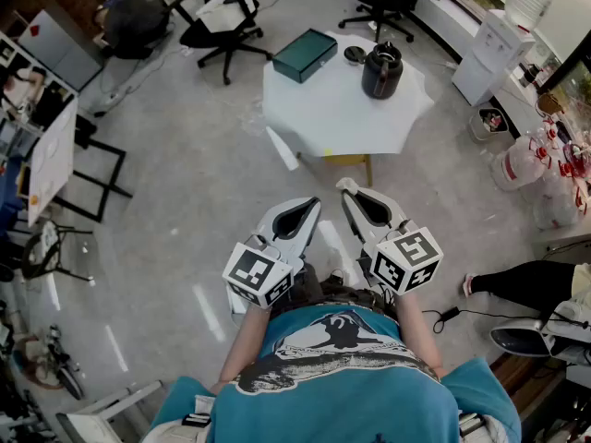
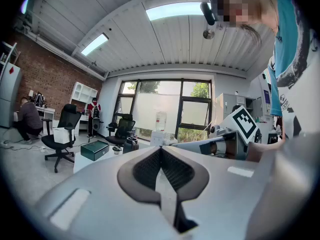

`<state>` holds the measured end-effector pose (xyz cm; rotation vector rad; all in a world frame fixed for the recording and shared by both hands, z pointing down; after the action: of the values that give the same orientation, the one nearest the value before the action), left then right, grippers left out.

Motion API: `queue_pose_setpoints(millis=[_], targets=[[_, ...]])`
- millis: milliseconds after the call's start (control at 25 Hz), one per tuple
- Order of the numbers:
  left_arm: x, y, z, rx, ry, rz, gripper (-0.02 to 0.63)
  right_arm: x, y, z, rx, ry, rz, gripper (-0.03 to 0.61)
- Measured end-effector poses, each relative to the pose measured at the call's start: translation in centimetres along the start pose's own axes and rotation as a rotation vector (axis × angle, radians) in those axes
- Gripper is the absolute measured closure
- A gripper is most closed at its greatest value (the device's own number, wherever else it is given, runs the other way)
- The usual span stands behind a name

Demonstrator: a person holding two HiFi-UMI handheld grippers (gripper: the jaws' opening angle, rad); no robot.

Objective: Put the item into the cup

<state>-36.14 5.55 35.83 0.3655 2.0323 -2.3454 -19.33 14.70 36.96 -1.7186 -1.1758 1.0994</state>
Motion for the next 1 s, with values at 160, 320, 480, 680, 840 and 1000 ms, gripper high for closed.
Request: queue_pose_setpoints(millis=[160, 320, 480, 680, 840, 1000], targets=[[0.1, 0.1, -0.7, 0.002, 0.004, 0.002, 0.614, 0.5, -0.2, 0.0, -0.003, -0.013, -0.002, 0.546], [0.2, -0.3, -1.5, 0.007, 0.005, 0.005, 0.614, 1.1, -0.8, -0.1, 0.004, -0.018, 0.005, 0.546], [0.3, -0.6, -2.3, 0.006, 0.002, 0.02, 0.614, 2.1, -1.5, -0.1, -0.021, -0.021, 0.004, 0.546], [0.4, -0.7, -2.7, 0.003, -0.008, 0.043, 0.614, 2.6, -2.1, -0.5, -0.055, -0.035, -0.003, 0.546], [0.3, -0.5, -2.2, -0.001, -0.012, 0.059, 0.614, 2.5, -2.1, -0.7, -0.08, -0.042, -0.015, 0.546], [-0.9, -0.5, -2.3, -0.003, -0.034, 0.077, 0.614, 2.9, -2.4, -1.6, -0.099, -0.058, -0.013, 0.546]])
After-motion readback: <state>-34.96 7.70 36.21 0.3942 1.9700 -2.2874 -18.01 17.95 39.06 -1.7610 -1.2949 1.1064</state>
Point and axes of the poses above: the fingertips, and each gripper's own axes: x backward along the fingers, z to its left, y out of its top, the point moved 10 cm from there along x, backward along the fingers, and after that the axes turned 5 degrees about z, right-handed, at the moved point
